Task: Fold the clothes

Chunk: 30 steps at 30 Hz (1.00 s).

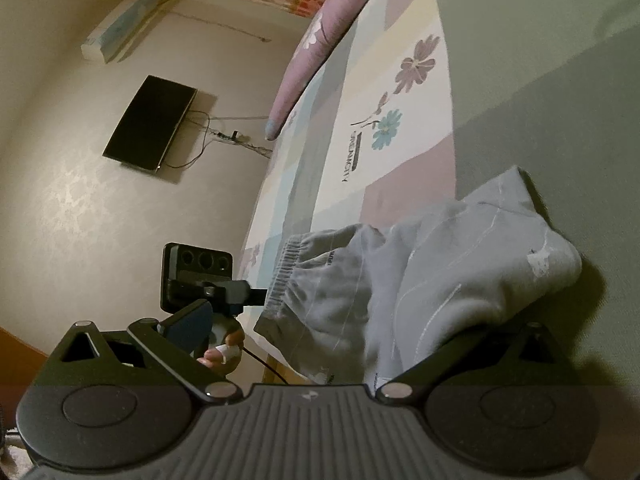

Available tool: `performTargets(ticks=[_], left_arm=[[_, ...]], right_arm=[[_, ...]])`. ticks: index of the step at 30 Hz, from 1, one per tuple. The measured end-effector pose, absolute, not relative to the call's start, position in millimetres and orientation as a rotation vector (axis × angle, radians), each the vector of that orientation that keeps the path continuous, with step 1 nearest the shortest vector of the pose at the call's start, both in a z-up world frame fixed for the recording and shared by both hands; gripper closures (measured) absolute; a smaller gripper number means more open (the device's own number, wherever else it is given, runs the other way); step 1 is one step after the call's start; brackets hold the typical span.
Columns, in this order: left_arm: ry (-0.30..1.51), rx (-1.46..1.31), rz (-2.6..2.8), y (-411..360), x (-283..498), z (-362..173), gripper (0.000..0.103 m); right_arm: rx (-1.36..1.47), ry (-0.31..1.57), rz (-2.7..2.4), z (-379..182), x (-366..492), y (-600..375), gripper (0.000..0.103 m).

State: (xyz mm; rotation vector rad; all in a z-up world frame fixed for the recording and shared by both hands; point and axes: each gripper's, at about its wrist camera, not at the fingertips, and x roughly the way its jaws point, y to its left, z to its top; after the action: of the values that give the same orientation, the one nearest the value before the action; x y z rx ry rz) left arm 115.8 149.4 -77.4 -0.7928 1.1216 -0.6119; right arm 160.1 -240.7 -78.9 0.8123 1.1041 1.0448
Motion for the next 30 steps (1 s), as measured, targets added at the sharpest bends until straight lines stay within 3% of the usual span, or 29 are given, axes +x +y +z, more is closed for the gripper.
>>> performTargets(ticks=[8,10,14,20,23,26,27,28,29,30], left_arm=[[1.205,-0.753,-0.504,166,116,-114,0.014],[1.187,-0.782,-0.517,170,116,-116,0.015],[1.162,-0.756,-0.526,169,117,-115,0.015],[1.159,-0.648,-0.546,157,116,-108,0.016],[1.147,-0.688,-0.544,165,116,-113,0.023],[1.133,-0.719,-0.536,174,113,-117,0.034],[1.13,-0.719,-0.53,176,112,-118,0.042],[1.129,-0.709,-0.522,177,111,-119,0.052],[1.131,-0.702,-0.506,179,110,-119,0.057],[1.139,-0.696,-0.479,182,109,-121,0.069]], right_arm=[[0.833,1.166,0.947,-123,158,-251,0.001],[0.853,1.154,0.937,-134,158,-254,0.009],[0.931,1.116,0.914,-141,160,-263,0.013],[0.817,1.101,0.902,-137,159,-242,0.018],[0.741,1.103,0.899,-135,159,-232,0.024],[0.711,1.105,0.894,-139,160,-234,0.038],[0.711,1.106,0.884,-141,161,-237,0.052],[0.715,1.111,0.862,-145,162,-241,0.073],[0.719,1.116,0.84,-149,163,-245,0.085],[0.741,1.115,0.828,-154,163,-247,0.1]])
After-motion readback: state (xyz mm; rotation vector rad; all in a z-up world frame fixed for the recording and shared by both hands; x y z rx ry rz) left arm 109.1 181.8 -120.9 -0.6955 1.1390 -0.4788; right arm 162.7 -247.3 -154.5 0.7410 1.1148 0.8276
